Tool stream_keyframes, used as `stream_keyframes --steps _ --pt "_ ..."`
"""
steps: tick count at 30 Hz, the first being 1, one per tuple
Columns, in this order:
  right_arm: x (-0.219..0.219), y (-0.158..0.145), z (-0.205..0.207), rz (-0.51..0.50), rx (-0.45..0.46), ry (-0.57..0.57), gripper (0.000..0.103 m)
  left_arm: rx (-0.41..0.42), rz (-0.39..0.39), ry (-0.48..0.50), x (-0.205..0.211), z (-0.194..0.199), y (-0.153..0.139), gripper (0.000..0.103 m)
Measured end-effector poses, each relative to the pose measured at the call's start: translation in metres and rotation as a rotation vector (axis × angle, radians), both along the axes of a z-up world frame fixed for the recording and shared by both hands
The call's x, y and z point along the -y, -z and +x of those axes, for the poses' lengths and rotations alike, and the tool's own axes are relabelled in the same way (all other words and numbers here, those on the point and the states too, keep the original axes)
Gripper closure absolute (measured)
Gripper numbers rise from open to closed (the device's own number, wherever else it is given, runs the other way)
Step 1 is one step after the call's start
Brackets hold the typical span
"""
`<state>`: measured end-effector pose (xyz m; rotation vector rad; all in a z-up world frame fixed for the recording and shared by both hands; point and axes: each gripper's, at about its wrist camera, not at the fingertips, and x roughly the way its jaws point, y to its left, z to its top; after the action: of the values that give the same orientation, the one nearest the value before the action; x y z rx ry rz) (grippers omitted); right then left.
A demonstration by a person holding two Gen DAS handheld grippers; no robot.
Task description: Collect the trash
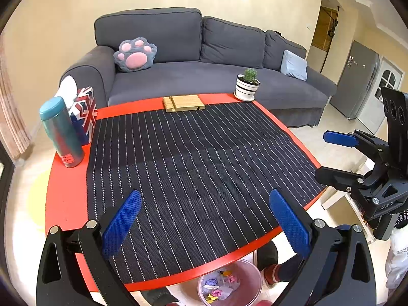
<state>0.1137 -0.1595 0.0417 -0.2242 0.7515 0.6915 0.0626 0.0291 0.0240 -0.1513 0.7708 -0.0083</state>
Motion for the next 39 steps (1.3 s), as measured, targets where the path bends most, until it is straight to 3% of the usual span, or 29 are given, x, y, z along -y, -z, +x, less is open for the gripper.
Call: stream_keyframes --steps 39 --pt "-0.0013 0.0060 -0.0009 0.005 -0.014 -0.001 0.004 -0.005 0.014 0.015 0.0053 0.0022 0.0025 0.006"
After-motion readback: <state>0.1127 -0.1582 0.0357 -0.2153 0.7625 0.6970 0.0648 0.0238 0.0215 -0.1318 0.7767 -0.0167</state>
